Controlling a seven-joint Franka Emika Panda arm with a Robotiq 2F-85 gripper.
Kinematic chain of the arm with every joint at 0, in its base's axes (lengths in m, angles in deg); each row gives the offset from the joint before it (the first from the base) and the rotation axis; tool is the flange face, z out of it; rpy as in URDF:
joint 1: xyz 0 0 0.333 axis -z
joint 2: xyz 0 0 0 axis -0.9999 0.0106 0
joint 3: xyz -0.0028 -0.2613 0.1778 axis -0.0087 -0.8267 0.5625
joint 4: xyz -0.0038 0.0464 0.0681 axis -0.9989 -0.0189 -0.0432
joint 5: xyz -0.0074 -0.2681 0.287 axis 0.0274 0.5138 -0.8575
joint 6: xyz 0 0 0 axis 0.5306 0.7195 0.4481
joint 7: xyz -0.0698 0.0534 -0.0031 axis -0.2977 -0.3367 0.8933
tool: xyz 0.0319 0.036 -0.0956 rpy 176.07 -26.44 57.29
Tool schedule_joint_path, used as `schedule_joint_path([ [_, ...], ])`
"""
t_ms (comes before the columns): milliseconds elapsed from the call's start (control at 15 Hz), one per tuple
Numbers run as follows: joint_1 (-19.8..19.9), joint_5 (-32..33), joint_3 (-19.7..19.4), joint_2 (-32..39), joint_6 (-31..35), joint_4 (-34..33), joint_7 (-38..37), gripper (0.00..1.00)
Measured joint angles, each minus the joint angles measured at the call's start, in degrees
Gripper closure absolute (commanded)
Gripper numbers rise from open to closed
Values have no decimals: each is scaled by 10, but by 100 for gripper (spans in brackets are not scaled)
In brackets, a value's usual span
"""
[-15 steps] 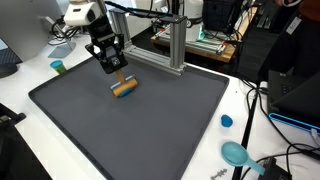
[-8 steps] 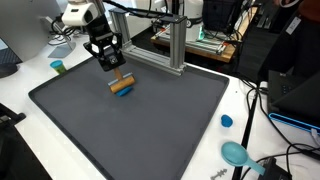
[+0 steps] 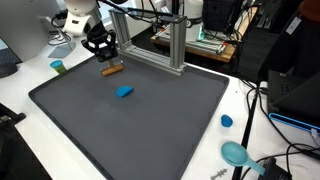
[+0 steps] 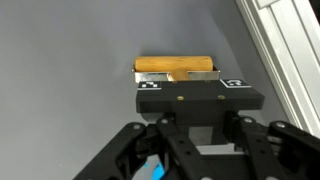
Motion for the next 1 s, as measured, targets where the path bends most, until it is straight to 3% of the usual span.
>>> schedule_joint_path([
  [333, 0, -21, 14, -5, 21, -3, -47, 78],
  [667, -9, -74, 48, -56, 34, -5, -84, 78],
  [1000, -43, -76, 58, -109, 11, 2, -190, 78],
])
